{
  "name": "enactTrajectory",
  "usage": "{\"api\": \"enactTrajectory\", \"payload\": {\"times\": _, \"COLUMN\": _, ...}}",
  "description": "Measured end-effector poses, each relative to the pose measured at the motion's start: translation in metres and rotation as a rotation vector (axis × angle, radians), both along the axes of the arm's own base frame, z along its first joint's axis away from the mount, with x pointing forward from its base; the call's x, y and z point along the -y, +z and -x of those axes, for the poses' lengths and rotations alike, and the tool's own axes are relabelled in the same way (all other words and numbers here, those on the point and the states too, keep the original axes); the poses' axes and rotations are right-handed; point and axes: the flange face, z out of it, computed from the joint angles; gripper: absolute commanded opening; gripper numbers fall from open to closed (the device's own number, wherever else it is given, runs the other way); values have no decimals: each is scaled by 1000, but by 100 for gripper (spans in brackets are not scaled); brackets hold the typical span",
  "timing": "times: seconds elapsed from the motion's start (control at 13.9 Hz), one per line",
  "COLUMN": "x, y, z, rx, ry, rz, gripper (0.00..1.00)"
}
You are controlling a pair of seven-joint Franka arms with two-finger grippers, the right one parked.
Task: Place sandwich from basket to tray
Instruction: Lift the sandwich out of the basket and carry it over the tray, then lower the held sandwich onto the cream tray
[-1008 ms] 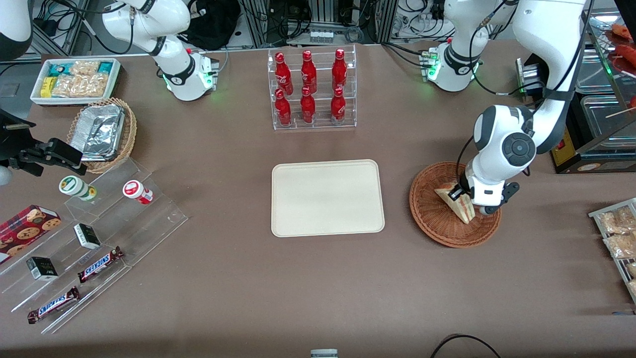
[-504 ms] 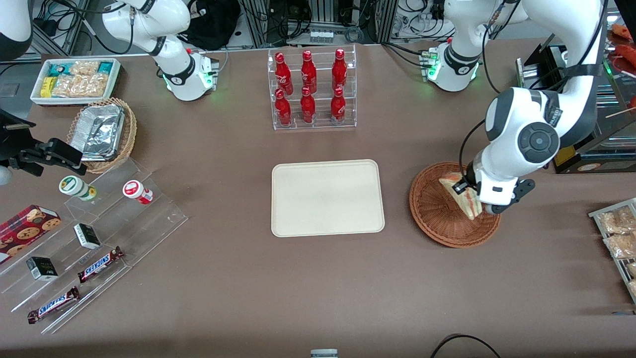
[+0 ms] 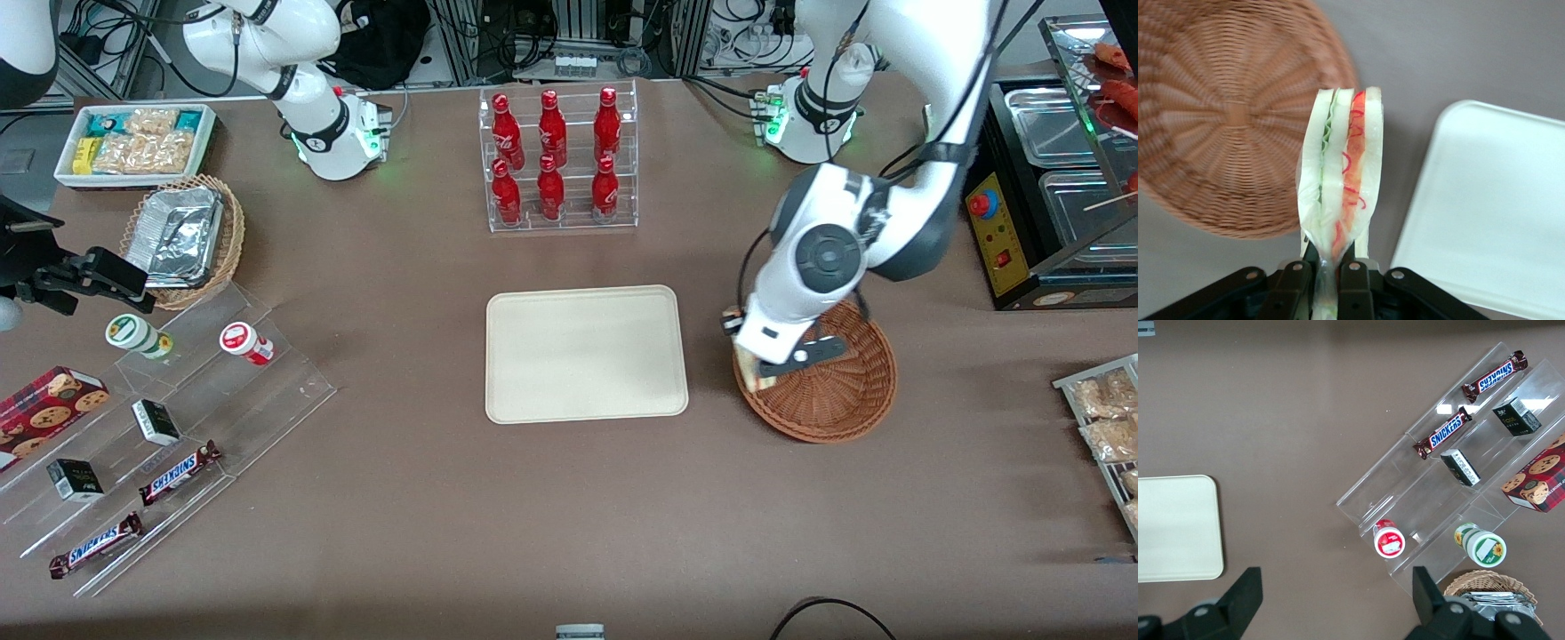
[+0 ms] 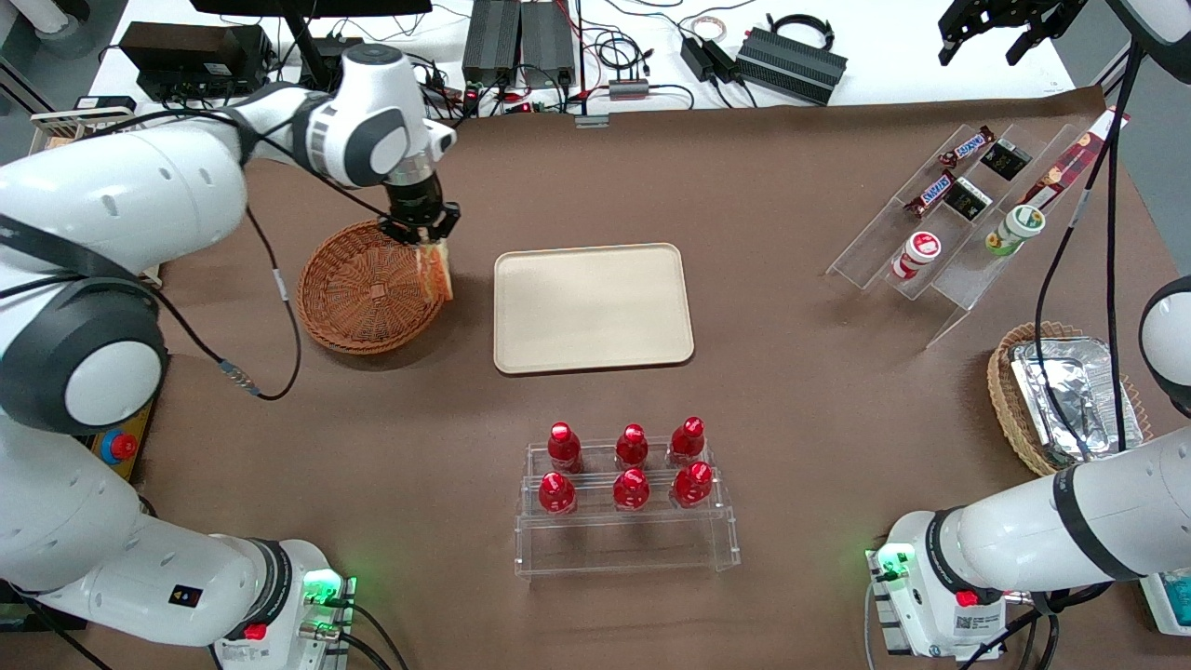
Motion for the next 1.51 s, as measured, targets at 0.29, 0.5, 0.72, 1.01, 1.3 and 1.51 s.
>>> {"api": "enactTrajectory", "payload": {"times": 0.29, "x": 76, "y": -20, "z": 9, "rx": -20, "ry": -72, "rz": 35, "gripper": 4}}
{"api": "enactTrajectory", "payload": {"times": 0.5, "x": 124, "y": -31, "z": 13, "rx": -21, "ry": -68, "rz": 53, "gripper": 4}}
{"api": "enactTrajectory", "payload": {"times": 0.72, "x": 163, "y": -47, "z": 15, "rx": -19, "ry": -47, "rz": 56, "gripper": 3}}
{"api": "enactTrajectory", "payload": {"times": 1.01, "x": 204, "y": -61, "z": 16, "rx": -8, "ry": -40, "rz": 69, "gripper": 3}}
{"api": "enactTrajectory", "payload": {"times": 1.3, "x": 229, "y": -71, "z": 18, "rx": -17, "ry": -50, "rz": 99, "gripper": 3}}
{"api": "enactTrajectory", "payload": {"times": 1.51, "x": 242, "y": -79, "z": 26, "rx": -36, "ry": -65, "rz": 112, "gripper": 3}}
